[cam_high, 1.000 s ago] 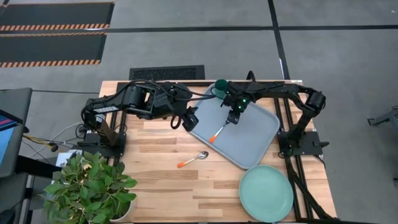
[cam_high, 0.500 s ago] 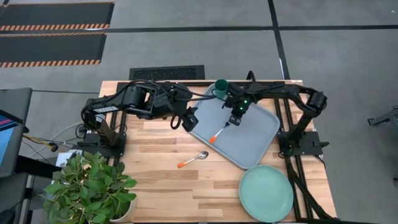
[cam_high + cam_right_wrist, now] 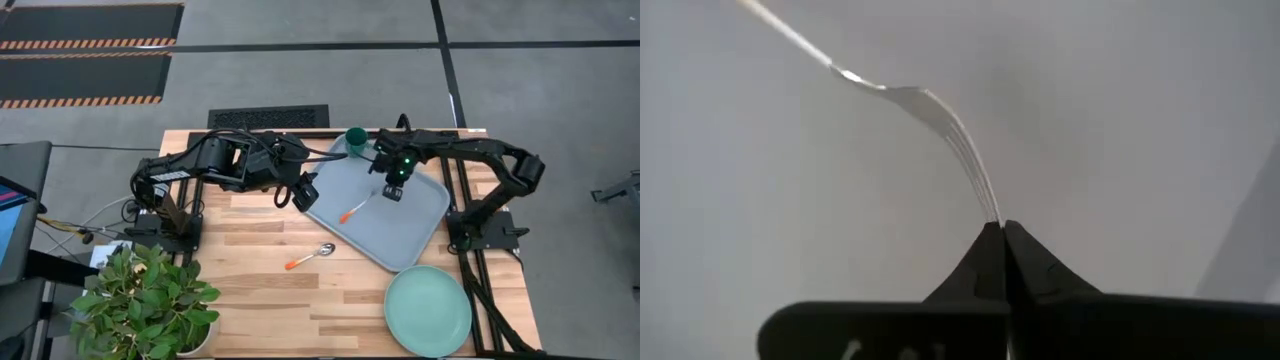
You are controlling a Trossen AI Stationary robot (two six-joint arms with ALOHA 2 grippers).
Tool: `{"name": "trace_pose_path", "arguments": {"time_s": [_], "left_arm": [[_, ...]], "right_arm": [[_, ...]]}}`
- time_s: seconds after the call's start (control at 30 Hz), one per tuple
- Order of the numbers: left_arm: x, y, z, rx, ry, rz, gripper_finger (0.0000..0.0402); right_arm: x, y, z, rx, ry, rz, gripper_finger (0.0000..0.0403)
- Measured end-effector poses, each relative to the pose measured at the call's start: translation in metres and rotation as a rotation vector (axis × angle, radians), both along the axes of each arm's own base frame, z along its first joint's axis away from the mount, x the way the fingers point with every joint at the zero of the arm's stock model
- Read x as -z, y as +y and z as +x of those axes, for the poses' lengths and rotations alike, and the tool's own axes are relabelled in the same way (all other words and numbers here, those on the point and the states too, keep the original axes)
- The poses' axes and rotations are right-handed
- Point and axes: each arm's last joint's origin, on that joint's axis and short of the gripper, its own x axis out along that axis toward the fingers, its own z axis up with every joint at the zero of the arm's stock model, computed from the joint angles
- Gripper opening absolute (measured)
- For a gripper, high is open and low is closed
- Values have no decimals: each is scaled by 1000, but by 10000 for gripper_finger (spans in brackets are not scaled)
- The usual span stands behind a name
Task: Pick and place plate/cup/fork/spoon on tray
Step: Put the orange fork to the right of the blue tray
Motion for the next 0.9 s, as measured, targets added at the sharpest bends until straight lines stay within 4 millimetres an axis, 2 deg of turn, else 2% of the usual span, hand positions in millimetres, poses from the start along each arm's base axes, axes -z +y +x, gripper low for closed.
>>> {"name": "trace_pose_path", "arguments": {"time_s": [0.33, 0.9], "left_arm": [[0, 0, 0, 0, 0, 0, 194], [0, 0, 0, -4, -4, -4, 194]], "right_arm": [[-5, 11, -19, -83, 175, 33, 1], [-6, 17, -28, -221, 324, 11, 0]]}}
